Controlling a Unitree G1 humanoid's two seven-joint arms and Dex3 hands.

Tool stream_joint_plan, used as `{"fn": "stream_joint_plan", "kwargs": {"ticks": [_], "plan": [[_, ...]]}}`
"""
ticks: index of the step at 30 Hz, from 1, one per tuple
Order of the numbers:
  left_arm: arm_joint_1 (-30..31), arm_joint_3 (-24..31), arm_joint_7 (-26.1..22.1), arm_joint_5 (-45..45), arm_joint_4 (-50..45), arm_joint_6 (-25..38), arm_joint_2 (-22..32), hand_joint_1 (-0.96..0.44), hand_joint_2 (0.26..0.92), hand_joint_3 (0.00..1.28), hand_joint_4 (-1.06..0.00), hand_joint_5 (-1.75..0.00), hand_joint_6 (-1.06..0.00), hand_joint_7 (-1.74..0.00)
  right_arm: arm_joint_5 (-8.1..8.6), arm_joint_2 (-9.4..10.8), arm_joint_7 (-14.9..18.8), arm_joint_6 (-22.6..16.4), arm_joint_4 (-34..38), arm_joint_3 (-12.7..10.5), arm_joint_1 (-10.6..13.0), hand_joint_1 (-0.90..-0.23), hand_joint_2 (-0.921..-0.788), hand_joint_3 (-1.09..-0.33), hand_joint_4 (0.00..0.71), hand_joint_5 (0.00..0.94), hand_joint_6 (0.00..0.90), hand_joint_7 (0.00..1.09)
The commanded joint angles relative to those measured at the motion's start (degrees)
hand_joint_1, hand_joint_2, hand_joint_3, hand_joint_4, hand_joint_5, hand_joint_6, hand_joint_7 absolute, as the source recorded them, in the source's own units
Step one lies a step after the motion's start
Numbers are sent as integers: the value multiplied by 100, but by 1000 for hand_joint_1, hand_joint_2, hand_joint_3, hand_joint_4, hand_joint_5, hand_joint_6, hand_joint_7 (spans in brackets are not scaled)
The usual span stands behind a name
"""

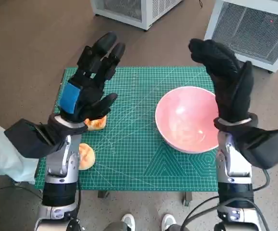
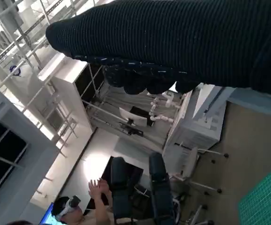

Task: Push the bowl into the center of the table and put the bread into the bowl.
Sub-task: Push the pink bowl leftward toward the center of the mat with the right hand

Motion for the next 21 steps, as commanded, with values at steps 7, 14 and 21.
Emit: {"fn": "stream_joint_plan", "kwargs": {"ticks": [7, 14, 21], "plan": [[98, 32, 85, 71, -62, -98, 18, -617, 921, 313, -180, -11, 1, -497, 182, -461, -107, -1144, 1804, -909, -85, -713, -921, -696, 228, 1, 166, 313], [111, 60, 116, 76, -7, -107, 20, -624, 921, 314, -181, -10, 0, -501, -45, -689, -577, -1839, 3323, -1207, -322, -702, -921, -793, 225, 1, 133, 365], [113, 77, 129, 119, 34, -141, 33, -627, 921, 314, -182, -9, 0, -505, 74, -752, -612, -1813, 4348, -1369, -401, -713, -921, -809, 218, 0, 115, 399]]}}
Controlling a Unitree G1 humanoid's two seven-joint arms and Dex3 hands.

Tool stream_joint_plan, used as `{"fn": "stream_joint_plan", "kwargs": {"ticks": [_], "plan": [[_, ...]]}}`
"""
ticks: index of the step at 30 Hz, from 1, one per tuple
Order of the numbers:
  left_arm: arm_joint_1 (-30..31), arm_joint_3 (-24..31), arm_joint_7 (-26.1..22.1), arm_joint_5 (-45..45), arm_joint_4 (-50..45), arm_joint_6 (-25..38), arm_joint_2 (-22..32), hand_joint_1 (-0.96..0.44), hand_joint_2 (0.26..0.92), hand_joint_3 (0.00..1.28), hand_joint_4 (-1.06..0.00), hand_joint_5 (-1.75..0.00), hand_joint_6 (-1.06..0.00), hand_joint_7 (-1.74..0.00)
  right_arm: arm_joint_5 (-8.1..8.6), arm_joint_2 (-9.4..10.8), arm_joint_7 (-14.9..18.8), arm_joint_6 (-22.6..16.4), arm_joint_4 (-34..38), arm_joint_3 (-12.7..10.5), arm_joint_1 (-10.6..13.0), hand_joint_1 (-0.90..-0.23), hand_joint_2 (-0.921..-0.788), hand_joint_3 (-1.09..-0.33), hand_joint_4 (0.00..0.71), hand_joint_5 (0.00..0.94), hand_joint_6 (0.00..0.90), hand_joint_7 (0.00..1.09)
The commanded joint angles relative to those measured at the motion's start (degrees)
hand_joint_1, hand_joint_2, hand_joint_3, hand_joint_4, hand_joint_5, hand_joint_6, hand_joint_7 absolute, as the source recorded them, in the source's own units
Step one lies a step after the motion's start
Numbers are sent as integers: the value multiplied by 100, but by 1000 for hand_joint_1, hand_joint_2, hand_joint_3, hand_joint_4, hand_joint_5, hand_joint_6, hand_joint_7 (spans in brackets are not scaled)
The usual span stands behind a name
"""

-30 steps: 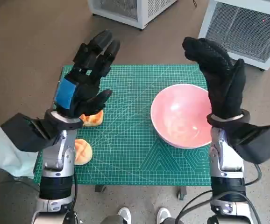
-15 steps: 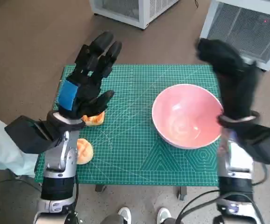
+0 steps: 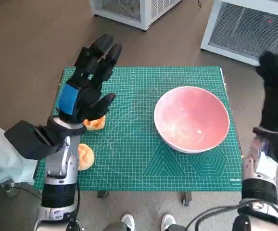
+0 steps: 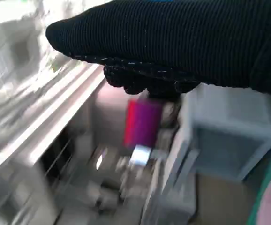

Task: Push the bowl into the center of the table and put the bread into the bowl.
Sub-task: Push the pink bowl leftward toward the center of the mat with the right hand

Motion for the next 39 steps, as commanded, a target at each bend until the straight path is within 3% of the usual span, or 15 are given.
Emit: {"fn": "stream_joint_plan", "kwargs": {"ticks": [1, 12, 21, 28, 39], "plan": [[44, 27, 34, 45, 29, -87, 25, -628, 921, 315, -182, -9, 0, -506, 61, 31, -57, 136, 688, -131, -10, -714, -921, -808, 218, 0, 119, 403], [58, 59, 22, 80, 32, -109, 115, -640, 921, 317, -186, -9, 1, -501, -72, 71, -193, 608, 1482, -141, -11, -679, -921, -807, 209, 0, 142, 404], [66, 124, -8, 49, 43, -120, 218, -656, 921, 312, -189, -8, -8, -498, -286, 319, -411, 1196, 1753, -7, -42, -657, -921, -819, 216, 6, 172, 333], [124, 177, -43, 44, 10, -117, 308, -663, 921, 307, -194, -7, -22, -474, -497, 506, -617, 1495, 1829, 128, -105, -607, -921, -903, 213, 2, 166, 292], [295, 280, -46, 153, 1, -336, 526, -664, 921, 329, -196, -1, -56, -373, -425, 896, -513, 1812, 1861, 46, -406, -589, -921, -947, 218, 3, 184, 264]]}}
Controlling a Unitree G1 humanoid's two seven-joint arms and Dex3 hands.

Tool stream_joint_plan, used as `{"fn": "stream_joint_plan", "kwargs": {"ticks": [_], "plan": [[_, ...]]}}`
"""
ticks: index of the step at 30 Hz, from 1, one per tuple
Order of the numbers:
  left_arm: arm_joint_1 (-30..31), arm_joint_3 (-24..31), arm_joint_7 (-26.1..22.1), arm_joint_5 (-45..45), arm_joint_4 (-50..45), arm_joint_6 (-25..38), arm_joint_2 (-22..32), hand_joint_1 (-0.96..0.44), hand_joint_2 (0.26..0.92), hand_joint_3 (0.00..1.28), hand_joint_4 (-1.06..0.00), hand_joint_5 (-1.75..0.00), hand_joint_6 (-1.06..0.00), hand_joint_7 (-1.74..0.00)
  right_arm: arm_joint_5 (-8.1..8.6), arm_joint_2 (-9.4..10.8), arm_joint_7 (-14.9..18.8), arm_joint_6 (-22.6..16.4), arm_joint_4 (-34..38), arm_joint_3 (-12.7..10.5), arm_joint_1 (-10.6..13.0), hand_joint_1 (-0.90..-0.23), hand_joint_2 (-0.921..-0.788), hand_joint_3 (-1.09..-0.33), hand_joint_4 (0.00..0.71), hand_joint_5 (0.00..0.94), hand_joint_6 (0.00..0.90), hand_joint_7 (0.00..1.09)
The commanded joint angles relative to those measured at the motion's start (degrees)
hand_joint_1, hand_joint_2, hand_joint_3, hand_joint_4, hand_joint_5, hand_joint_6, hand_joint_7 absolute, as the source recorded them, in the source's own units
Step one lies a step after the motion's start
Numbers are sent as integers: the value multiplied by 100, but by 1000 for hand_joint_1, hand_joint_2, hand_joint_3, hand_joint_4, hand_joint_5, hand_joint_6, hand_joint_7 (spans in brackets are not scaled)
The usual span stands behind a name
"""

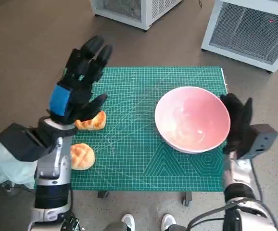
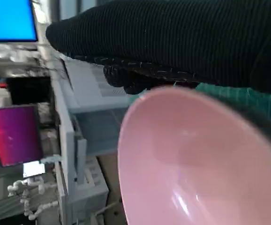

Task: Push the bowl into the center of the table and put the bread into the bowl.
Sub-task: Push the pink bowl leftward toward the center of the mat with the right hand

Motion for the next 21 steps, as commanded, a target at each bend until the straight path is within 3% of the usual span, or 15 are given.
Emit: {"fn": "stream_joint_plan", "kwargs": {"ticks": [1, 13, 21], "plan": [[136, 88, -4, 101, -1, -196, 143, -666, 921, 334, -197, -1, -67, -350, 33, 193, 44, 202, 80, -46, -156, -588, -921, -948, 218, 2, 189, 264], [456, 199, 152, 82, -334, -200, 238, -667, 921, 347, -200, -1, -98, -283, 81, 603, 113, 390, 98, -114, -555, -592, -921, -947, 219, 3, 216, 266], [747, 302, 274, 120, -627, -204, 297, -670, 921, 342, -199, -2, -117, -231, 22, 871, 131, 556, 139, -64, -781, -602, -921, -965, 237, 8, 230, 268]]}}
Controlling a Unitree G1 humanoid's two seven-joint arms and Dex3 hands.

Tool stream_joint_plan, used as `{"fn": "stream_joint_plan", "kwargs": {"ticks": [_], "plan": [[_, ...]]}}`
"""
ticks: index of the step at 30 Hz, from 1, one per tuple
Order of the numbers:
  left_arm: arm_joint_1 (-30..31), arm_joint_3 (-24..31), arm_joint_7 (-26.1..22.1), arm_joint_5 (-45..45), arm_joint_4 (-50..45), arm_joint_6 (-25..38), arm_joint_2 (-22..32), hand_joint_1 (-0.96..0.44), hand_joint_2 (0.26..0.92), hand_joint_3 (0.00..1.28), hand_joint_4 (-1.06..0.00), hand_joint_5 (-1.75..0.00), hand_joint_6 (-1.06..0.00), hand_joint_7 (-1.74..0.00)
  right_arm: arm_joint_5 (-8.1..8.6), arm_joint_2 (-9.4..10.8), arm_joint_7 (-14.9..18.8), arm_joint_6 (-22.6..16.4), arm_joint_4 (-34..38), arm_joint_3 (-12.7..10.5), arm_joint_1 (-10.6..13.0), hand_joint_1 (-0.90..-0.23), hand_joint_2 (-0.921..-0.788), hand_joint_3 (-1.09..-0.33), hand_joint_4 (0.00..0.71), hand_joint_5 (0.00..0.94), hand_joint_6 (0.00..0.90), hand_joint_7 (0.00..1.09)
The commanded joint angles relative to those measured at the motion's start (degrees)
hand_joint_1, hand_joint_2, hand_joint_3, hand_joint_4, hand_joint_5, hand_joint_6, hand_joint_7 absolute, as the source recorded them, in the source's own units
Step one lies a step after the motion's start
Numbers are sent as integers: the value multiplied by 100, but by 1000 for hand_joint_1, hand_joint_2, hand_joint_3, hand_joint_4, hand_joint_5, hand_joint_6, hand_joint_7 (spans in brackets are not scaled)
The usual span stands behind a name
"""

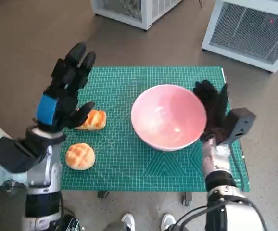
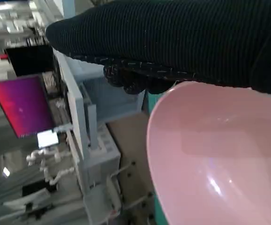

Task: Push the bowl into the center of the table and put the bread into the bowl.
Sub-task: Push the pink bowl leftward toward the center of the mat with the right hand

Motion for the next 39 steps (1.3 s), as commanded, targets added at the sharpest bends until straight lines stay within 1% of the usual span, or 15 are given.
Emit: {"fn": "stream_joint_plan", "kwargs": {"ticks": [1, 12, 18, 23, 27, 31, 33, 37, 39], "plan": [[196, 98, 87, 28, -266, -8, 86, -669, 921, 342, -199, -2, -120, -218, -26, 186, 49, 203, 120, 11, -91, -604, -921, -965, 237, 7, 230, 267], [513, 229, 359, 53, -805, 298, 97, -663, 921, 345, -191, 0, -130, -179, -80, 416, 75, 418, 162, 44, -262, -602, -921, -945, 235, 3, 232, 262], [589, 217, 513, 153, -897, 313, 61, -660, 921, 349, -187, 0, -146, -177, -123, 482, 82, 539, 180, 76, -353, -616, -921, -939, 232, 1, 235, 258], [608, 190, 568, 210, -914, 297, 58, -656, 921, 351, -187, 0, -153, -173, -127, 453, 138, 605, 175, 55, -421, -616, -921, -926, 225, 0, 234, 252], [600, 170, 586, 221, -905, 284, 48, -654, 921, 352, -186, 0, -157, -171, -126, 350, 207, 621, 148, 45, -499, -613, -921, -910, 224, 0, 233, 245], [539, 141, 619, 242, -850, 271, 32, -654, 921, 352, -187, 0, -161, -169, -176, 203, 263, 485, 80, 91, -577, -628, -921, -894, 223, 0, 234, 240], [497, 116, 620, 243, -824, 267, 28, -655, 921, 353, -188, -1, -163, -167, -221, 147, 275, 346, 36, 130, -601, -639, -921, -882, 223, 0, 235, 237], [353, 43, 594, 193, -733, 301, 7, -660, 921, 352, -189, -2, -165, -164, -307, 40, 360, -147, -90, 242, -627, -680, -921, -842, 223, 0, 237, 235], [241, -4, 559, 152, -661, 322, -15, -660, 921, 348, -190, -2, -169, -162, -373, -19, 441, -482, -179, 333, -619, -694, -921, -827, 223, 0, 236, 233]]}}
